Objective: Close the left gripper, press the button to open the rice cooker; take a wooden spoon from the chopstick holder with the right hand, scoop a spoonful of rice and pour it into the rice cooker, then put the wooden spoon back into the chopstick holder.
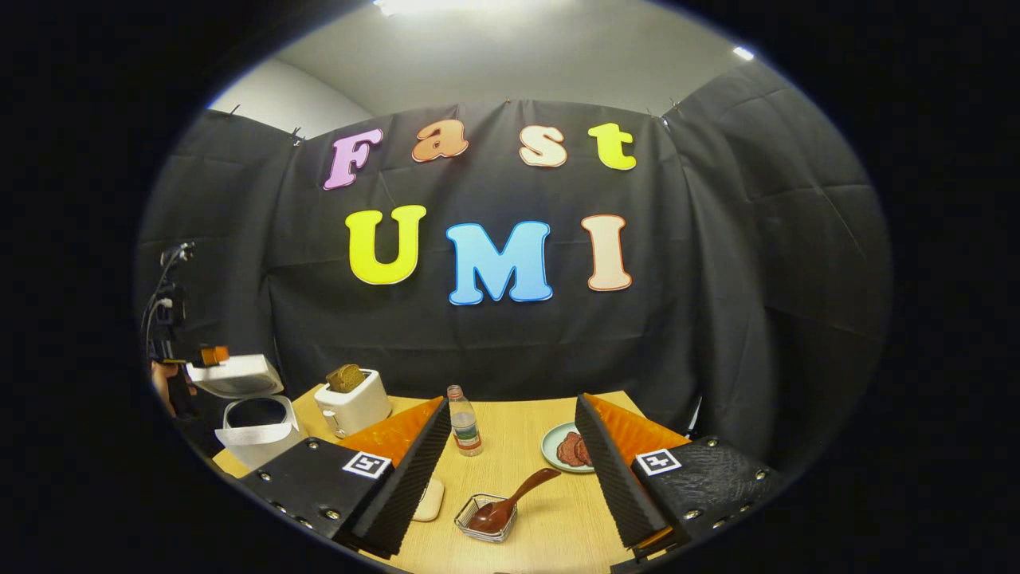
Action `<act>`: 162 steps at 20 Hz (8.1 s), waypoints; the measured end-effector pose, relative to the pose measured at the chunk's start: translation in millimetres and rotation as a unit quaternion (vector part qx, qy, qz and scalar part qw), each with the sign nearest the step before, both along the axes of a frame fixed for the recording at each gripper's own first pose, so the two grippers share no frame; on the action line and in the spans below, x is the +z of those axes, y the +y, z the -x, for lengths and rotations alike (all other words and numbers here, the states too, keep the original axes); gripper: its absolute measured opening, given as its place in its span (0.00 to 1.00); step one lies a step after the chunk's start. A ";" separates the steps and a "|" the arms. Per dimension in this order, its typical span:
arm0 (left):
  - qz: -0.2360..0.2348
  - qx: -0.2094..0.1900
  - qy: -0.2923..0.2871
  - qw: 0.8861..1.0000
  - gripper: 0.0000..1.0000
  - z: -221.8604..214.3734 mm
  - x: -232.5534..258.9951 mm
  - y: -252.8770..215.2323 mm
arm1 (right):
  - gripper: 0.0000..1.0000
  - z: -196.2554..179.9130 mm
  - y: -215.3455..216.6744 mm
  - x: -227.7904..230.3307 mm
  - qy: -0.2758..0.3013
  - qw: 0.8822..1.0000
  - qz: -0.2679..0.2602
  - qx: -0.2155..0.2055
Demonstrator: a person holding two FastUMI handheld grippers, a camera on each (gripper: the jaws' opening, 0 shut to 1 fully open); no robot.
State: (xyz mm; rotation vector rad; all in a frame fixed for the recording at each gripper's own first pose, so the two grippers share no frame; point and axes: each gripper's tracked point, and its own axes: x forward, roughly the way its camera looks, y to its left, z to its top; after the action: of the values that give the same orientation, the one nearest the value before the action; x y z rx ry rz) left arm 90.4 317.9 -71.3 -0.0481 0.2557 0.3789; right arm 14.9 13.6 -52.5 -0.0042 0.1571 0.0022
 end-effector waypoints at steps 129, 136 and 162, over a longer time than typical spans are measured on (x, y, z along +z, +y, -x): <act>-0.031 -0.088 -0.034 0.995 0.98 165.7 -76.0 15.1 | 0.07 -109.6 589.5 -92.0 0.075 0.851 0.061 0.516; -0.033 -0.109 -0.033 0.993 0.98 180.0 -76.3 1.0 | 0.07 -84.8 595.4 -94.6 0.019 0.821 0.123 0.557; 0.067 -0.187 -0.090 0.976 0.96 119.8 -22.1 -117.6 | 0.06 -143.4 243.4 -64.7 0.117 0.862 -0.445 0.211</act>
State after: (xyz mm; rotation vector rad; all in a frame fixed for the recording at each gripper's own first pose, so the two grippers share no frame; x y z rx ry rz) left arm -29.3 200.3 -93.4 -0.1632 0.1057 -0.0184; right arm 158.3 257.0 -117.2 0.8957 0.3864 0.5198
